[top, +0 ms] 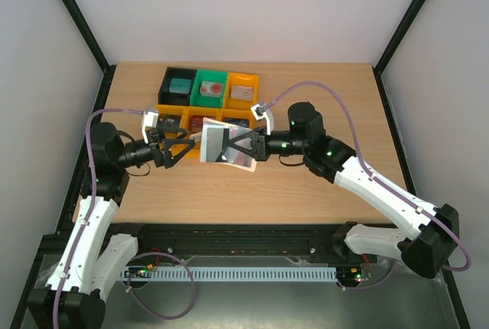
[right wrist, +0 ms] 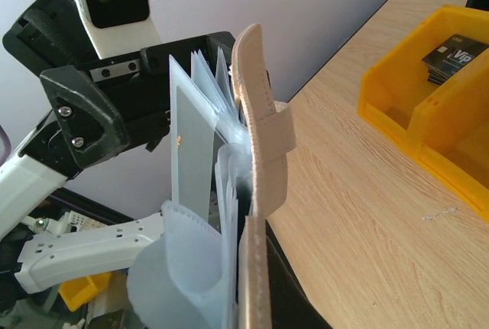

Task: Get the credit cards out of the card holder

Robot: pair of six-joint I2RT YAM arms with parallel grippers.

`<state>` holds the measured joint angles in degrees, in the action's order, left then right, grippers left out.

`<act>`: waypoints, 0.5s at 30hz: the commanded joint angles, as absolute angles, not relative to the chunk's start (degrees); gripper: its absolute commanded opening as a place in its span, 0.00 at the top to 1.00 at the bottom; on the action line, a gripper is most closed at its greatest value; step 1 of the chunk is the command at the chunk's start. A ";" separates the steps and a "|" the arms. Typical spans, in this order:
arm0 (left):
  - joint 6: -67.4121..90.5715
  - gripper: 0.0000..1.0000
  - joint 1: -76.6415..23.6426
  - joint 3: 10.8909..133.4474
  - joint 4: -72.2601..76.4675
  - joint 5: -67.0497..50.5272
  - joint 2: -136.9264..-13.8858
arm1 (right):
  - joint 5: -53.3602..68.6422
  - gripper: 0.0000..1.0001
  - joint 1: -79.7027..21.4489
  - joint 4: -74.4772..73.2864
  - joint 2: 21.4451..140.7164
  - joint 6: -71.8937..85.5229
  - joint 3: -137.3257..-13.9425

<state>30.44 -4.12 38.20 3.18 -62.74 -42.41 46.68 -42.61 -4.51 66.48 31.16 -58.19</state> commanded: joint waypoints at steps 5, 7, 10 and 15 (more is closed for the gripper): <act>29.67 0.01 -4.78 39.04 7.69 -70.05 -42.05 | 49.81 0.98 -42.36 -2.92 65.04 29.61 -57.94; 28.74 0.01 -6.60 38.24 6.68 -67.03 -42.46 | 50.03 0.98 -42.36 -2.64 65.33 29.62 -58.12; 29.56 0.01 -9.35 37.40 9.16 -64.92 -42.96 | 50.72 0.98 -42.36 -2.37 65.89 29.45 -58.36; 30.82 0.01 -12.28 36.07 11.69 -61.14 -44.70 | 52.84 0.98 -42.36 0.50 65.75 30.67 -57.44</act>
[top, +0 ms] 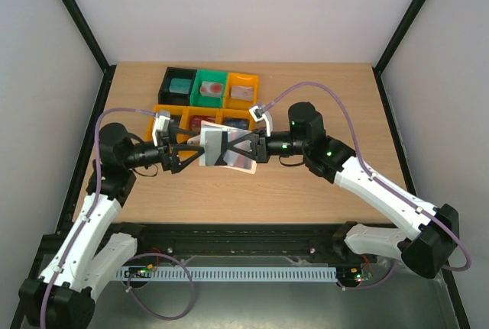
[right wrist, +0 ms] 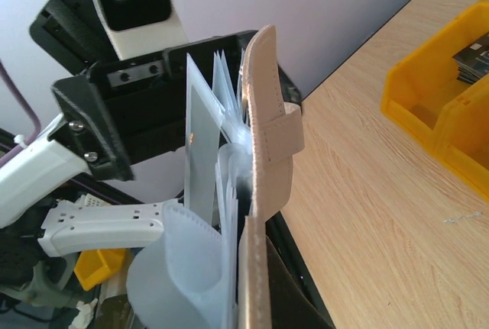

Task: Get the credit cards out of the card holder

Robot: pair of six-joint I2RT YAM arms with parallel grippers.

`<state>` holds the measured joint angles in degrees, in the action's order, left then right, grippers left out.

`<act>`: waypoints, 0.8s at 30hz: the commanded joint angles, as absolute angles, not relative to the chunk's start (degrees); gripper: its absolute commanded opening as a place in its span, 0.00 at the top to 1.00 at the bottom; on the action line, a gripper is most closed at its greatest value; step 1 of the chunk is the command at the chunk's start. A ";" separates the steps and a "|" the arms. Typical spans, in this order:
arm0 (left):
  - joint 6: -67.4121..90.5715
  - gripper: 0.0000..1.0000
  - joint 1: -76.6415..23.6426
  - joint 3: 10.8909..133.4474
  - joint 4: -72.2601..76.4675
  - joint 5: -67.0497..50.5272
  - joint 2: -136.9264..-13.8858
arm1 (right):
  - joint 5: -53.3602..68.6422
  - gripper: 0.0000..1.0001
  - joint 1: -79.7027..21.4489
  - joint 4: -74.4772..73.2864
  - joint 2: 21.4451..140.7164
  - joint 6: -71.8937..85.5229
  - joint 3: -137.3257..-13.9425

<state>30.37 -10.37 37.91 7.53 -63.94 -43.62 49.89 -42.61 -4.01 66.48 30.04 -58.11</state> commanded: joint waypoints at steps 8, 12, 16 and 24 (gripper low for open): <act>38.67 0.05 -15.19 32.12 21.69 -61.34 -45.93 | 55.18 0.98 -42.36 3.14 65.80 31.28 -56.61; 44.77 0.31 -16.50 30.45 29.91 -63.19 -45.83 | 56.16 0.98 -42.36 3.88 66.50 31.13 -56.47; 46.65 0.70 -17.38 29.29 31.88 -64.24 -45.29 | 56.46 0.98 -42.36 4.59 66.61 31.00 -56.28; 52.56 0.98 -17.72 28.18 35.12 -64.17 -44.11 | 55.47 0.98 -42.34 3.62 66.44 29.61 -56.11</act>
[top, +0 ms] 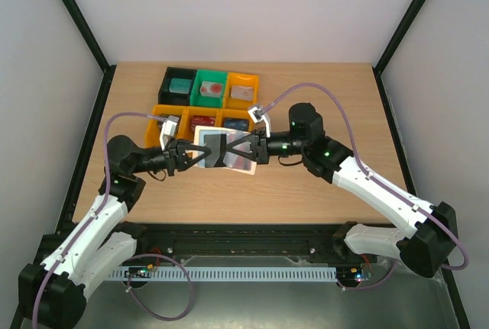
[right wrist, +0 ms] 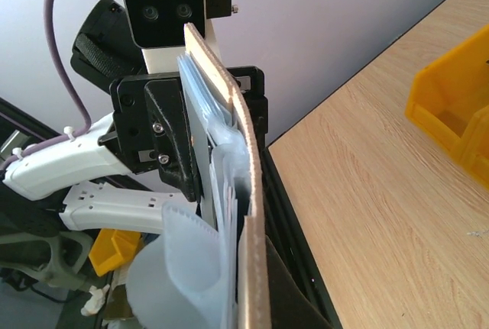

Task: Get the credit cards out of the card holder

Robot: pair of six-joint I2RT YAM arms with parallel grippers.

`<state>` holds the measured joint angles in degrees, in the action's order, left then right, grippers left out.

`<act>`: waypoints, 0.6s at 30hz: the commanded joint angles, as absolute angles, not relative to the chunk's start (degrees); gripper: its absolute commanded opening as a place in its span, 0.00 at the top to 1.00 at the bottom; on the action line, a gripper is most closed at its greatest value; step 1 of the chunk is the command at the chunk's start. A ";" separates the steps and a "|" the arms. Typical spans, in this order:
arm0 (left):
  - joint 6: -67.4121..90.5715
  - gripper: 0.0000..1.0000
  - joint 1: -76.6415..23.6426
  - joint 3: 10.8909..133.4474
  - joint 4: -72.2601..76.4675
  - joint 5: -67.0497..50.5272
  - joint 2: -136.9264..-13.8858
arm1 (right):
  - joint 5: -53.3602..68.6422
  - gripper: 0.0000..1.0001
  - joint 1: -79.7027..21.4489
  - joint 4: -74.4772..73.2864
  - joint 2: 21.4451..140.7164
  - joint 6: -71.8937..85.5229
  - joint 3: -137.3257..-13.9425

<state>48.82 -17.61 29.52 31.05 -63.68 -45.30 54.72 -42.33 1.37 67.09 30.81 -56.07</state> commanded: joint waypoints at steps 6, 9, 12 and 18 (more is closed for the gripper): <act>50.51 0.98 -15.30 28.04 25.78 -55.21 -41.80 | 41.13 0.54 -39.29 -7.75 63.68 24.96 -57.78; 46.48 0.98 -14.37 29.68 19.24 -49.92 -40.82 | 34.07 0.48 -35.81 -11.71 61.79 24.83 -58.18; 40.02 0.98 -14.05 31.21 11.49 -44.90 -40.13 | 22.83 0.47 -35.16 -16.19 60.32 22.42 -59.88; 34.47 0.98 -14.04 31.76 6.02 -39.95 -39.80 | 30.53 0.72 -40.76 -8.29 59.08 18.95 -61.05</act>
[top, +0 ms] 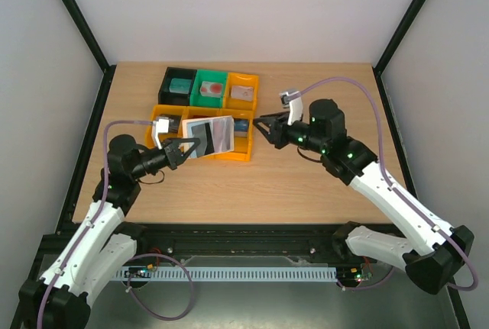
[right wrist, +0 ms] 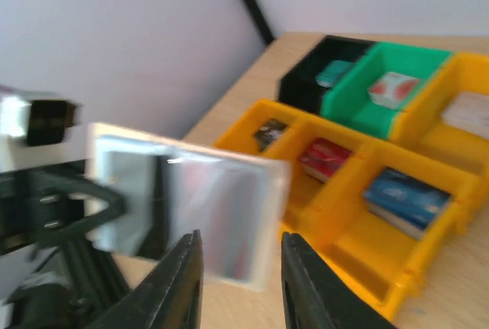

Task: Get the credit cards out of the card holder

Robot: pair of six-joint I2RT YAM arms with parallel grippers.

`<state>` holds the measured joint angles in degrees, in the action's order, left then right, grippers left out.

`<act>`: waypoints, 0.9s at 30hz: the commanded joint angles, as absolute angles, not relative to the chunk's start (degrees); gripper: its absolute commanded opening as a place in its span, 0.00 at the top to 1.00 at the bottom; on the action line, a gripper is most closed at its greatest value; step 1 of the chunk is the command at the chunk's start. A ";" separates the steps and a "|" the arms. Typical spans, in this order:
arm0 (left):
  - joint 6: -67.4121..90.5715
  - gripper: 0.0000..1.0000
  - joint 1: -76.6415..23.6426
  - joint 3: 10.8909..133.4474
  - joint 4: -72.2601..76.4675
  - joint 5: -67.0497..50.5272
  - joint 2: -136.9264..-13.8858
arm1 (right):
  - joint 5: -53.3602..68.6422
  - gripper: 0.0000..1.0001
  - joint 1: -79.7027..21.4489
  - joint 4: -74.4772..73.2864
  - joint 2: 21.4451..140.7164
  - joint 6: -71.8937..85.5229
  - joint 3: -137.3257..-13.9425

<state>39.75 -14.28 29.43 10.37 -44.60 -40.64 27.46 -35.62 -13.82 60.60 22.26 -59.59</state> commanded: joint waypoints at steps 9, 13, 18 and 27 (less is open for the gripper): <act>41.44 0.98 -13.69 29.32 18.97 -49.68 -38.47 | 45.03 0.77 -47.16 10.18 70.40 26.08 -59.30; 45.76 0.98 -13.67 26.73 29.58 -53.83 -36.86 | 44.74 0.75 -47.07 10.49 71.13 24.15 -59.14; 47.98 0.98 -13.77 25.80 34.73 -56.15 -36.91 | 44.79 0.72 -47.04 8.14 72.38 22.87 -58.95; 48.49 0.98 -14.44 26.13 37.52 -57.91 -37.28 | 53.31 0.81 -47.16 13.35 75.61 25.70 -59.33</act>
<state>47.92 -13.96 25.98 31.14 -54.68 -37.56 48.40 -47.00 9.43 73.45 24.64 -58.81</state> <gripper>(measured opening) 0.079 0.214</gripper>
